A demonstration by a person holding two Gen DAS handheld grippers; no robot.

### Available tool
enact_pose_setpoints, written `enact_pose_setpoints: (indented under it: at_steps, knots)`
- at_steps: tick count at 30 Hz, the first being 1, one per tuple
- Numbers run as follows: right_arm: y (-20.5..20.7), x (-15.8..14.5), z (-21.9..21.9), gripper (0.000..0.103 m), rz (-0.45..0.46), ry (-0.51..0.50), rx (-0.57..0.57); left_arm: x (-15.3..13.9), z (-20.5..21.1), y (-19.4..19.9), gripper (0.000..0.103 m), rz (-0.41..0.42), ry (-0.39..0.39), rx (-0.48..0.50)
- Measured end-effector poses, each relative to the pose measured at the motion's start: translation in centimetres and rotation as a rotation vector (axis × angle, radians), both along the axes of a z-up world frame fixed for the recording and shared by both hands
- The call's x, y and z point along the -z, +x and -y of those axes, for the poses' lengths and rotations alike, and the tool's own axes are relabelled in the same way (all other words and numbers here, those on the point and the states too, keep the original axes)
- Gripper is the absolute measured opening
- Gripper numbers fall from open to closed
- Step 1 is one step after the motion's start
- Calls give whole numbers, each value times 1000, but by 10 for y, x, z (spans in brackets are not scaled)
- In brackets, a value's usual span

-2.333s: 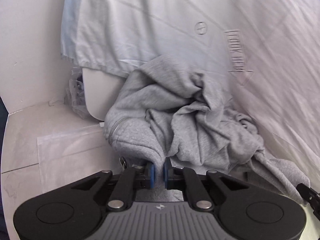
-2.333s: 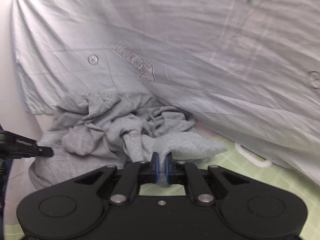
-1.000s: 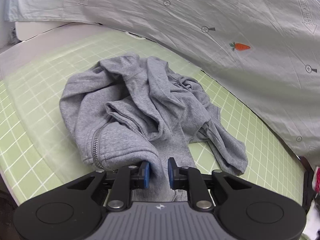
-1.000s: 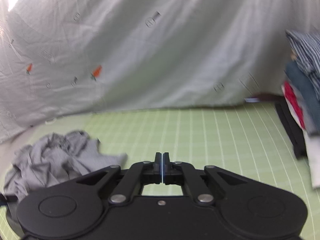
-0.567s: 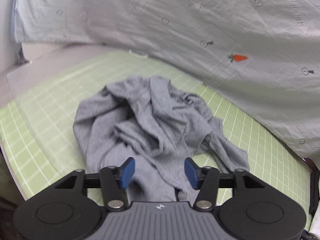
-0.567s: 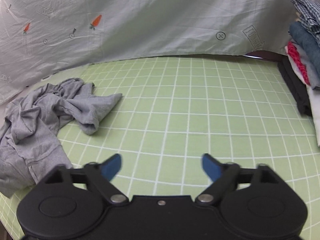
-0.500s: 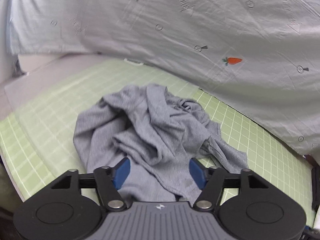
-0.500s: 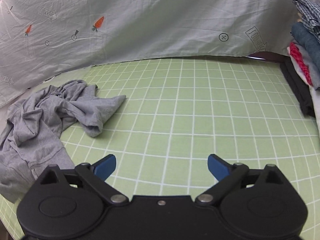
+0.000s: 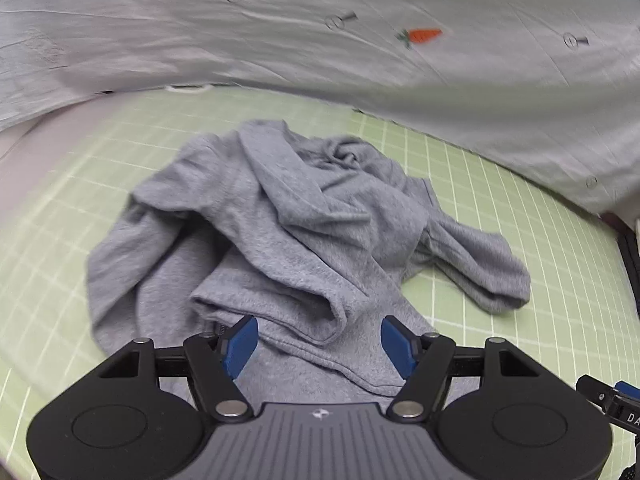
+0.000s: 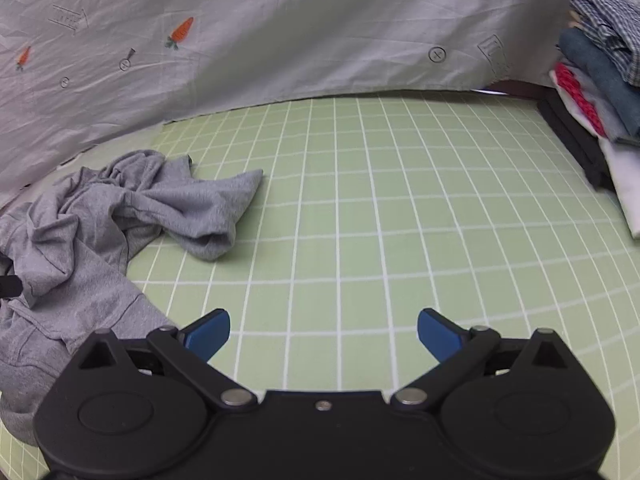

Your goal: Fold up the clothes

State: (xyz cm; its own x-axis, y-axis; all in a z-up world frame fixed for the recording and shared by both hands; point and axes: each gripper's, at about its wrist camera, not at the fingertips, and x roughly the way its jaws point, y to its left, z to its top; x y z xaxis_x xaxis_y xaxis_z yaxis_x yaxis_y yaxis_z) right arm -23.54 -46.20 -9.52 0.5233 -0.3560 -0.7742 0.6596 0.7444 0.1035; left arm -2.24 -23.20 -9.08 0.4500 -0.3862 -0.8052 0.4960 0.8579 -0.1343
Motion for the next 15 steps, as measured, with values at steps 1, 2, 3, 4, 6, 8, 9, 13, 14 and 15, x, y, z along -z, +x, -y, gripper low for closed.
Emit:
enact_pose_setpoints:
  at_steps: [1,2,3,4,6,8,9,13,14,15]
  knots:
    - [1,0,-8,101,-10,-2,11,5,0,7,68,-6,-4,18]
    - [2,0,-16,101,-20,-4,23,9,0,13,67,-12,-8,35]
    - [3,1,-24,101,-30,-7,34,14,-1,20,65,-18,-13,52]
    - [4,1,-31,101,-40,-9,46,17,-3,26,60,-30,-31,64]
    - [9,1,-46,101,-52,-3,68,17,-13,40,27,-60,-81,86]
    - [14,3,-60,101,-60,7,90,14,-27,54,12,-94,-158,107]
    - [17,4,-67,101,-64,10,100,9,-37,60,10,-88,-188,105]
    - [35,10,-81,101,-64,20,154,-25,-95,87,8,-49,-310,62]
    - [41,12,-82,101,-63,25,169,-34,-112,96,3,-23,-329,31]
    - [47,13,-83,101,-62,28,183,-43,-130,106,3,5,-345,0]
